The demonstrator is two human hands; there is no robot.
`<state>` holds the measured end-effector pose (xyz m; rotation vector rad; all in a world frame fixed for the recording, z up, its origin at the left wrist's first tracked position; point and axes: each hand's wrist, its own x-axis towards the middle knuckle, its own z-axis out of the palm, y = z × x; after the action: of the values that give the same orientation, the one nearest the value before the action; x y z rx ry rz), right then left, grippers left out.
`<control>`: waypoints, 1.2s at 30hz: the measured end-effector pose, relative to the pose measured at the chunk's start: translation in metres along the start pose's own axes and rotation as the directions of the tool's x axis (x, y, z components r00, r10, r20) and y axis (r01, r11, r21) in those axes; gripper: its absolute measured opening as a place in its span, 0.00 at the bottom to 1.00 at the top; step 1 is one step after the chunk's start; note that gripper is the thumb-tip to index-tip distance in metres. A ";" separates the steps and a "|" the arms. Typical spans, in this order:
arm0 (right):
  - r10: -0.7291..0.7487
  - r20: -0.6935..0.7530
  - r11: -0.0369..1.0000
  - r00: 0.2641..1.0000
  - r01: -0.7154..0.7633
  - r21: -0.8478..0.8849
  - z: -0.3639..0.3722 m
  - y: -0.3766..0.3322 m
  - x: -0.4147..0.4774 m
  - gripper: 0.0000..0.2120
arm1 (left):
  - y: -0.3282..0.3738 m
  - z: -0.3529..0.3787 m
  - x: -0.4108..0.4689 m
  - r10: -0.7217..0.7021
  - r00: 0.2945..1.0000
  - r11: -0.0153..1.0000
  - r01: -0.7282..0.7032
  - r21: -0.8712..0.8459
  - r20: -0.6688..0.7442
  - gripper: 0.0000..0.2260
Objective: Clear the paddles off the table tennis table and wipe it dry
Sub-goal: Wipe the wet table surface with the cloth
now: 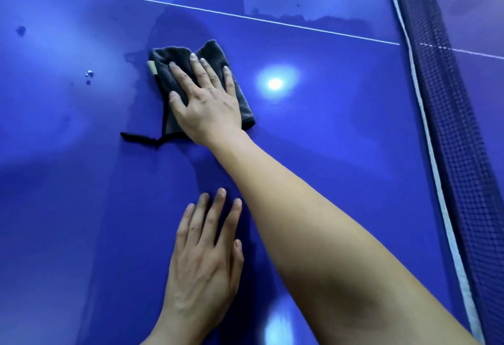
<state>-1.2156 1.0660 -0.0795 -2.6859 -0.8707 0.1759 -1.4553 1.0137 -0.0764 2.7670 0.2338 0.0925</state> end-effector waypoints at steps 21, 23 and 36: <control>0.480 -0.215 0.870 0.850 -0.494 -0.010 -0.103 0.310 -0.183 0.29 | 0.016 0.016 -0.005 -0.037 0.997 0.997 0.042 0.067 -0.073 0.25; 0.505 -0.221 0.857 0.835 -0.516 0.007 -0.100 0.299 -0.184 0.30 | 0.015 0.013 -0.006 -0.050 0.994 0.999 0.048 -0.020 -0.092 0.25; 0.218 -0.105 0.963 0.970 -0.231 -0.137 -0.008 0.028 -0.159 0.30 | -0.035 -0.024 -0.134 -0.053 0.996 0.998 0.051 -0.031 -0.073 0.24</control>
<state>-1.3271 0.9487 -0.0783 -2.9035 -0.5708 0.0415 -1.5944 1.0315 -0.0715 2.7292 0.3205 0.1840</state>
